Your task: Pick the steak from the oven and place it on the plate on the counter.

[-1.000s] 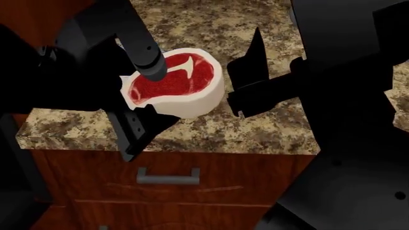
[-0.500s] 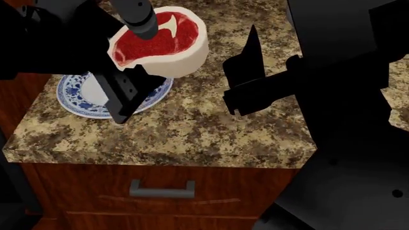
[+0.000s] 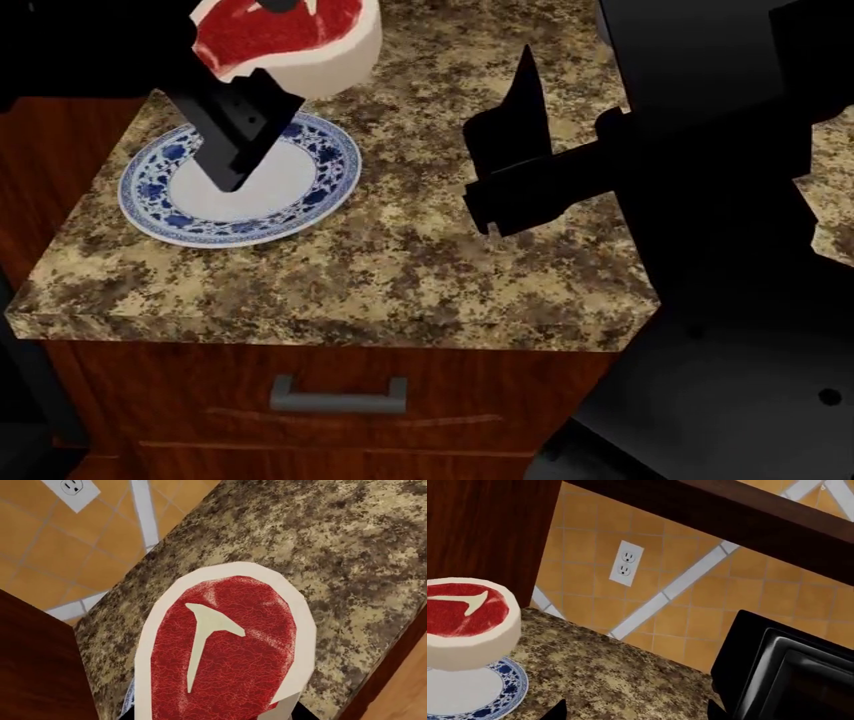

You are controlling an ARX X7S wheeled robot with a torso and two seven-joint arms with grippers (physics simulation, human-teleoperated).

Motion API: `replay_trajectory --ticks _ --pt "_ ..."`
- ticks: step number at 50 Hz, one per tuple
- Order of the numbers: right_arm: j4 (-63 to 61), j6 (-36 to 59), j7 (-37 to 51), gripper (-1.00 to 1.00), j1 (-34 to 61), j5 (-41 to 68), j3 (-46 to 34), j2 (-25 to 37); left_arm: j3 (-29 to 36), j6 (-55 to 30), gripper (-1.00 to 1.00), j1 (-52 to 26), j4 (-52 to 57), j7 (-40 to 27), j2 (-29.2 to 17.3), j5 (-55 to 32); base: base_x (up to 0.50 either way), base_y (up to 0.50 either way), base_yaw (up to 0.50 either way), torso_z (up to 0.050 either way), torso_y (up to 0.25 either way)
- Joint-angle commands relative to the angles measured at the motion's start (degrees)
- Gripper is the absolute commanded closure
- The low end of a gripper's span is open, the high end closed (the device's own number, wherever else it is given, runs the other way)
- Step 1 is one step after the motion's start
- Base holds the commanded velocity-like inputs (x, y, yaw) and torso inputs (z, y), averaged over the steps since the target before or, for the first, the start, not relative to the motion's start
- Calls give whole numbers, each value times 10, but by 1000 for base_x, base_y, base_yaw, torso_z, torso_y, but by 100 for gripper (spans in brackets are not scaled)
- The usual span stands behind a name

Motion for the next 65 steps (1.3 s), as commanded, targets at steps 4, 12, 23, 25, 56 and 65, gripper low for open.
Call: replay_trajectory --ticks 4,12,23,25,56,65 --pt "-1 3 -2 -100 -3 -7 -3 0 -9 0 100 10 -15 -22 1 16 0 0 0 0 0" --pt "-2 3 -2 -100 -5 -8 -2 -1 -16 -4 100 8 -14 -24 0 13 0 0 0 0 0" --pt "1 0 0 -100 -7 -6 -1 -3 -17 2 100 11 -17 -27 1 11 222 -4 0 0 1" --pt "0 2 0 -100 -6 -7 -2 -2 -15 2 100 4 -22 -24 1 11 449 -12 0 0 0" --pt "-3 -4 6 -100 -11 -1 7 -5 20 53 100 24 -109 -41 6 33 196 -4 0 0 1" --pt "-2 -8 12 -100 -14 5 10 -6 49 107 100 35 -195 -45 26 52 0 0 0 0 0"
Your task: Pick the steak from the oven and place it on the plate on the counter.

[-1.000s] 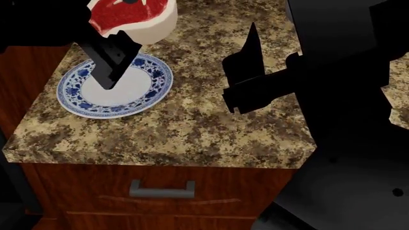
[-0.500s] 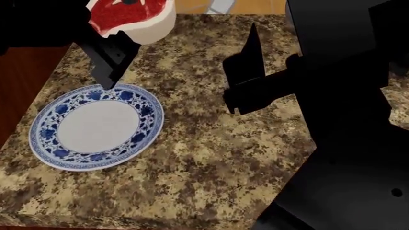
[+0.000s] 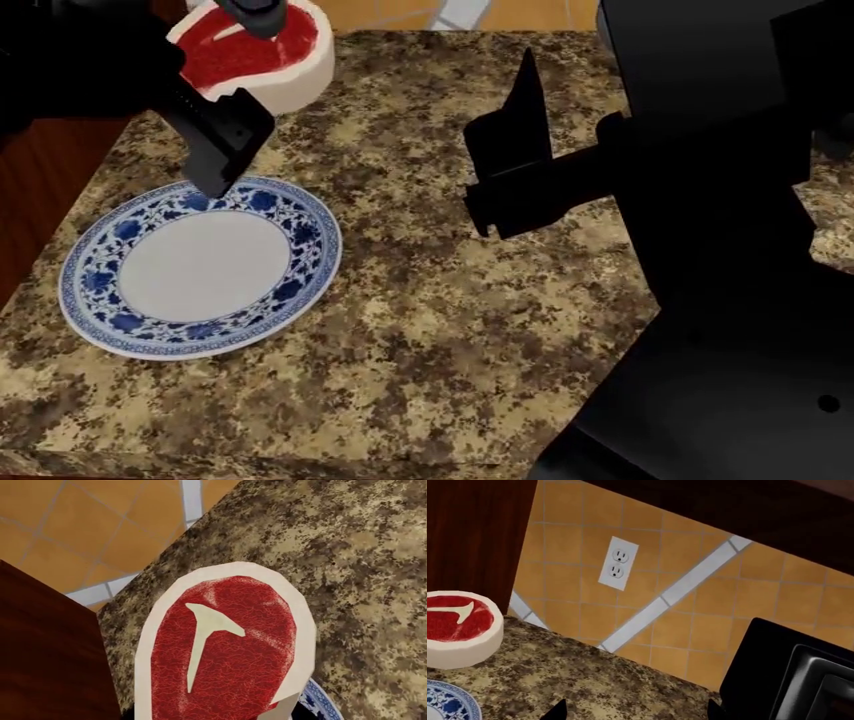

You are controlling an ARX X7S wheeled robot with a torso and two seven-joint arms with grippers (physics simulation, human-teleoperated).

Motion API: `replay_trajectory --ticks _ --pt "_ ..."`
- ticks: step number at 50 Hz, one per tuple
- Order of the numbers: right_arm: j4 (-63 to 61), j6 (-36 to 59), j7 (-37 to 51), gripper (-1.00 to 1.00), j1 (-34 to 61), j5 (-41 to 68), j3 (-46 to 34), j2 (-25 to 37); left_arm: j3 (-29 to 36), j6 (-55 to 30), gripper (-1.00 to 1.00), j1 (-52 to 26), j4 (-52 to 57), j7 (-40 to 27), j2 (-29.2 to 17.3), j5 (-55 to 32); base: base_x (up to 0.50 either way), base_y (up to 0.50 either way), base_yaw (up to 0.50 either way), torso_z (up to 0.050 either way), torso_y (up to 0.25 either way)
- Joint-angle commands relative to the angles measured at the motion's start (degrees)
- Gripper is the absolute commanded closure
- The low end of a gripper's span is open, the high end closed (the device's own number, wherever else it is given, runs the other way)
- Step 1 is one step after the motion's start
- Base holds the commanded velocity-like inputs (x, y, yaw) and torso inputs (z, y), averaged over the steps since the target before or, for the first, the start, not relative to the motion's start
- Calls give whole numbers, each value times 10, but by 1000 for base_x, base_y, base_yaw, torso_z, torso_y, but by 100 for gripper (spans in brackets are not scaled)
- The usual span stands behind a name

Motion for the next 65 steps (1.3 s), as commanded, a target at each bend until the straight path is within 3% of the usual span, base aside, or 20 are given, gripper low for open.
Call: replay_trajectory --ticks 1,24,36,65 --pt "2 -5 3 -100 -8 1 4 -3 31 58 100 15 -99 -9 19 33 0 0 0 0 0" --pt "4 -9 11 -100 -13 13 10 -1 77 264 100 2 -459 1 117 65 0 0 0 0 0" --pt "2 -8 17 -100 -16 17 10 -1 80 203 100 43 -357 -19 75 56 0 0 0 0 1" --pt "2 -6 23 -100 -15 26 7 0 76 193 100 90 -345 -30 62 43 0 0 0 0 0"
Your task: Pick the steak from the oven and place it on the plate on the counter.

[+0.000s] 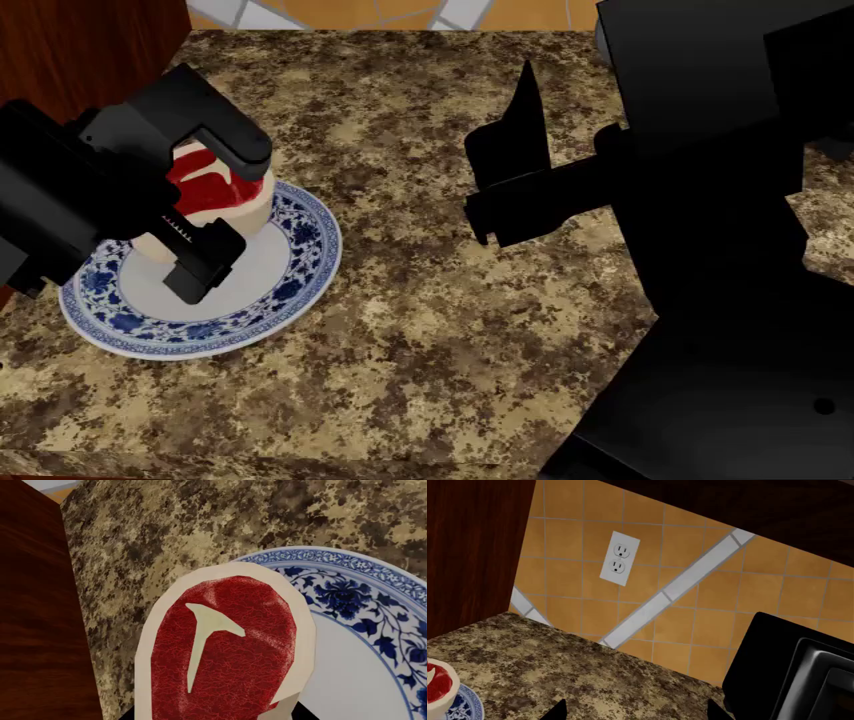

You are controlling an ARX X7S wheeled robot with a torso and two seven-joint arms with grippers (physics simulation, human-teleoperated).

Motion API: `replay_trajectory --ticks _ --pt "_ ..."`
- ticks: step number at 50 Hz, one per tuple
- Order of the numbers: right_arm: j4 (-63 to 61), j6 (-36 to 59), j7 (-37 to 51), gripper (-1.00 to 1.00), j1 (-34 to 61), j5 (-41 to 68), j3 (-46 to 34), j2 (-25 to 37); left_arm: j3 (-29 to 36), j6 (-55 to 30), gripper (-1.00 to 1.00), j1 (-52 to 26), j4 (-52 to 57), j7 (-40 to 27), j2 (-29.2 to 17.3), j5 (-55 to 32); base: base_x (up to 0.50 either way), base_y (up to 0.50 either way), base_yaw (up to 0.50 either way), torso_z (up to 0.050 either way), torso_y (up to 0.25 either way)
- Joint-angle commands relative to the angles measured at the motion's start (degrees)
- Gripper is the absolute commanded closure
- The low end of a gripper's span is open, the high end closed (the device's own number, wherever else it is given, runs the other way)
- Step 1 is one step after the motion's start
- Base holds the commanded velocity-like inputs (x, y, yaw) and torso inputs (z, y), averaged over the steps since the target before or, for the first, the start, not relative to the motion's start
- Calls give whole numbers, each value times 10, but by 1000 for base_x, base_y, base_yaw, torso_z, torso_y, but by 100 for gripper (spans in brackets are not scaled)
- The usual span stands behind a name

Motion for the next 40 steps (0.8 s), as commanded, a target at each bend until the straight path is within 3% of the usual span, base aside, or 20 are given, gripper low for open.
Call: replay_trajectory --ticks 1,14,22,23,40 --pt "4 -4 0 -100 -3 -1 1 -2 -5 -12 100 24 15 -13 -8 2 0 0 0 10 0" --pt "3 -3 3 -100 -6 2 1 -1 -5 -1 100 37 -9 -14 -3 0 0 0 0 0 0" --pt "1 -1 4 -100 -5 3 0 0 -5 -38 100 49 56 -13 -23 -7 1 0 0 0 0" --pt "1 -1 4 -100 -4 3 0 0 -5 -47 -100 50 71 -11 -27 -10 0 0 0 0 0" --pt "1 1 5 -100 1 7 -2 1 -52 -166 -100 36 301 -46 -87 -37 0 0 0 0 0"
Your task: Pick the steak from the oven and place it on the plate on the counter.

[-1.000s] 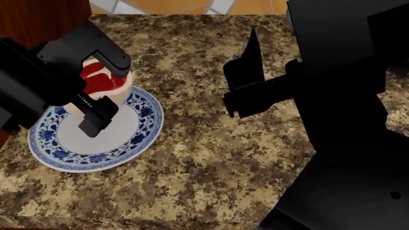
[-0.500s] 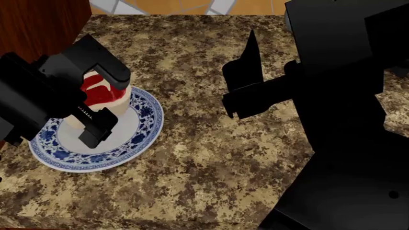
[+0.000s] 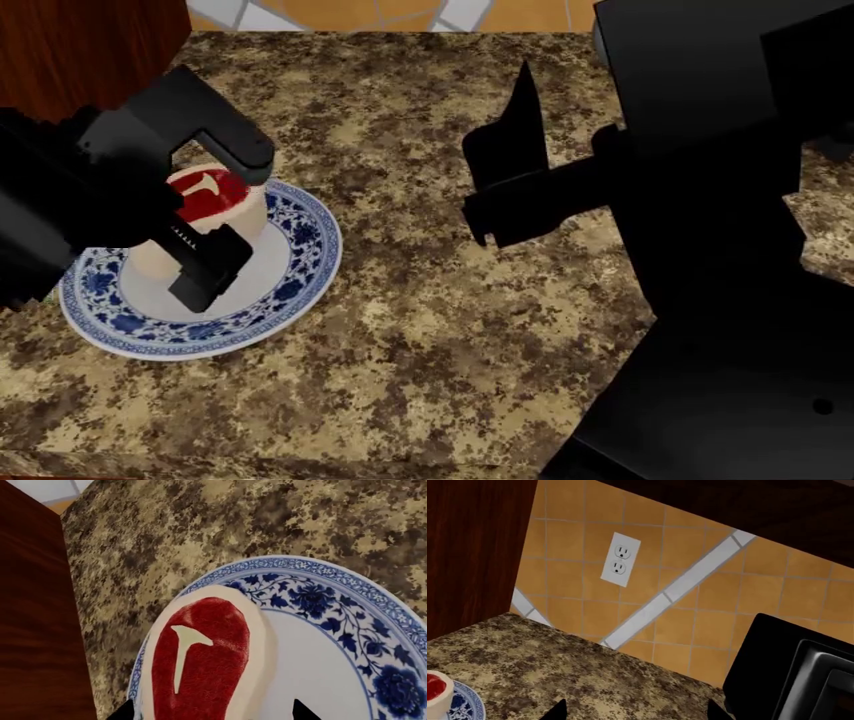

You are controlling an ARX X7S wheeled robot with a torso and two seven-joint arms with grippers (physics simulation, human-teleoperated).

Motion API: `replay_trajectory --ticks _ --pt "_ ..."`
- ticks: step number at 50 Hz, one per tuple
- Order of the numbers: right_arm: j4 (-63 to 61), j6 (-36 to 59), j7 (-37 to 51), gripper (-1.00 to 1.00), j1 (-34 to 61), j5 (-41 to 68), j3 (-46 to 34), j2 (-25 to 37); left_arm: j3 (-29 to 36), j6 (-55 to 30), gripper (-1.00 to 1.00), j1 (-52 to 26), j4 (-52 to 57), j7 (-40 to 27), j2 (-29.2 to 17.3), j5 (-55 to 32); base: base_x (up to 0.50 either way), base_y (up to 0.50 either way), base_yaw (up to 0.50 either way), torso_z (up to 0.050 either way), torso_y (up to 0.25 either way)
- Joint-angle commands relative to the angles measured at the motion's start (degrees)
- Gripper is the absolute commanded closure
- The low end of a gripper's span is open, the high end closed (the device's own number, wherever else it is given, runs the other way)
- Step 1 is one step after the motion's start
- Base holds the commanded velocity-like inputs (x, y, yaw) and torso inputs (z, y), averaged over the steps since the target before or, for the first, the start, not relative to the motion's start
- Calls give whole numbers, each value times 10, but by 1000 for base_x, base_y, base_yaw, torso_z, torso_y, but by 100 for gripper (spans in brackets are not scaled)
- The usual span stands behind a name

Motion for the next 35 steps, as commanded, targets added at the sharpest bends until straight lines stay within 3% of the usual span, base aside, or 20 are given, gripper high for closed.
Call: replay_trajectory --ticks 1,17,35 --pt "3 -1 -2 -100 1 -2 0 -2 -26 -70 -100 0 125 -14 -34 -12 0 0 0 0 0" --pt "-2 -1 0 -100 -1 -1 -1 0 -84 -161 -100 -25 285 -43 -72 -32 0 0 0 0 0" --pt "-9 7 -1 -100 -3 -7 -6 4 -115 -173 -100 -4 326 -62 -79 -42 0 0 0 0 0"
